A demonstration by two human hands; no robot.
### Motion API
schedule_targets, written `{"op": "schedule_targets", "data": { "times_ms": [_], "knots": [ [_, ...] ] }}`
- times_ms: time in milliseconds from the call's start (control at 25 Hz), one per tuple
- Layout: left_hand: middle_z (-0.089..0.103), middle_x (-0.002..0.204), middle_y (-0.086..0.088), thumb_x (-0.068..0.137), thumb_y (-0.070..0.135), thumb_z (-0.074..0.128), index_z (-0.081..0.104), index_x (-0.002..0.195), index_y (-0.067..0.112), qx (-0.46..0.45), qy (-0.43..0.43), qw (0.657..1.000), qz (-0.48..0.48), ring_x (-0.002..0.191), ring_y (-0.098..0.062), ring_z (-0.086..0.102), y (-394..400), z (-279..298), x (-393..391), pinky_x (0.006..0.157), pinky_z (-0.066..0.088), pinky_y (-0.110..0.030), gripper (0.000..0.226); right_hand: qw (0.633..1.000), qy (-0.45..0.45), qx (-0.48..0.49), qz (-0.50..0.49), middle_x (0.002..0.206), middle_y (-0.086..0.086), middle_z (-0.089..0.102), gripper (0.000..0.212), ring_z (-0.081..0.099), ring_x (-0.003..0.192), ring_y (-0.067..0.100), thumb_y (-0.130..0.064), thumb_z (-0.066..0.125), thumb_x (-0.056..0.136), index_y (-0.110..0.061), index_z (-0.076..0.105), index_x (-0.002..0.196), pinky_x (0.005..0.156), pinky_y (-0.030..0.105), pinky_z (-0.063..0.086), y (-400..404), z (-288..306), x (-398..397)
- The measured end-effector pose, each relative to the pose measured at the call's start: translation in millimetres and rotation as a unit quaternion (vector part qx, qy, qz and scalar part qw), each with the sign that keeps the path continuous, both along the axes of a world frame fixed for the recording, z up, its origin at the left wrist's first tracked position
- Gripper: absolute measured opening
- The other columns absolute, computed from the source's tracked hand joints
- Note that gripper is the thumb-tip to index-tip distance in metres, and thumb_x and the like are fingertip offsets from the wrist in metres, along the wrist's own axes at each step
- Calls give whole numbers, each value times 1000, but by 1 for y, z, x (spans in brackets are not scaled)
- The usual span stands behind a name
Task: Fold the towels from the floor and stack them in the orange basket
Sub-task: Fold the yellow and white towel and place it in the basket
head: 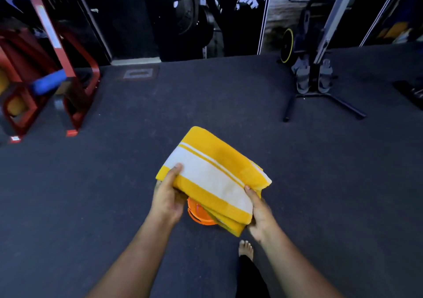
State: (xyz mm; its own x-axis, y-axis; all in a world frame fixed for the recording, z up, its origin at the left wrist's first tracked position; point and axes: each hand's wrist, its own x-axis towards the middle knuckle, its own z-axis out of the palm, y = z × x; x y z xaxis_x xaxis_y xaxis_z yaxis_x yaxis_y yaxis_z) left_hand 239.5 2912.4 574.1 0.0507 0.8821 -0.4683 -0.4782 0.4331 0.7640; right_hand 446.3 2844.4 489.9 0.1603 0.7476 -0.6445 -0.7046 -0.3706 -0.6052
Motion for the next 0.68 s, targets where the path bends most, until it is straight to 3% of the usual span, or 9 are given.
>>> {"op": "schedule_targets", "data": {
  "times_ms": [80, 120, 200, 280, 360, 440, 560, 680],
  "knots": [
    [72, 81, 0, 75, 29, 79, 66, 97, 18, -17, 109, 992, -62, 67, -16, 70, 34, -43, -7, 63, 57, -32, 28, 996, -91, -22, 8, 120, 10, 74, 44, 73, 105, 31, -22, 76, 89, -21, 60, 130, 84, 48, 60, 38, -25, 38],
    [71, 81, 0, 66, 32, 81, 64, 97, 18, -38, 158, 982, -100, 72, -17, 68, 51, -71, -10, 67, 56, -32, 38, 991, -128, -32, 29, 120, 10, 74, 46, 73, 103, 30, -19, 77, 88, -21, 59, 130, 81, 45, 60, 59, -40, 58],
    [75, 97, 0, 54, 34, 84, 64, 110, 17, -86, 234, 953, -175, 87, -20, 66, 82, -117, -8, 68, 53, -31, 62, 977, -180, -58, 94, 117, 6, 73, 42, 72, 101, 27, -18, 77, 88, -26, 58, 124, 77, 41, 60, 102, -73, 91],
    [76, 107, 0, 53, 32, 85, 63, 121, 18, -127, 277, 920, -246, 90, -18, 69, 107, -171, 2, 65, 52, -29, 73, 957, -223, -85, 163, 116, 2, 72, 35, 71, 101, 24, -21, 77, 88, -33, 58, 115, 83, 47, 60, 140, -115, 116],
    [75, 97, -2, 49, 36, 82, 67, 113, 14, -187, 271, 908, -260, 80, -18, 69, 124, -216, 19, 65, 50, -29, 69, 936, -262, -104, 211, 117, -2, 71, 38, 70, 103, 22, -26, 78, 87, -36, 60, 119, 92, 51, 58, 165, -156, 129],
    [74, 93, -4, 53, 48, 82, 67, 108, 15, -247, 267, 909, -206, 82, -21, 69, 146, -285, 39, 69, 52, -32, 66, 920, -298, -130, 220, 120, -3, 69, 48, 68, 107, 21, -25, 80, 85, -32, 57, 127, 95, 49, 56, 189, -215, 136],
    [72, 102, -1, 71, 68, 79, 65, 118, 23, -264, 346, 890, -137, 93, -20, 68, 171, -408, 57, 78, 55, -34, 67, 905, -332, -166, 207, 108, -9, 66, 43, 66, 103, 18, -17, 79, 86, -25, 56, 121, 85, 35, 56, 217, -314, 133],
    [65, 87, 4, 94, 39, 71, 65, 113, 18, -218, 395, 882, -136, 87, -22, 62, 189, -521, 67, 63, 44, -23, 29, 888, -361, -178, 221, 98, -15, 65, 31, 64, 91, 8, -9, 73, 90, -27, 59, 111, 67, 16, 48, 235, -421, 126]
  ]
}}
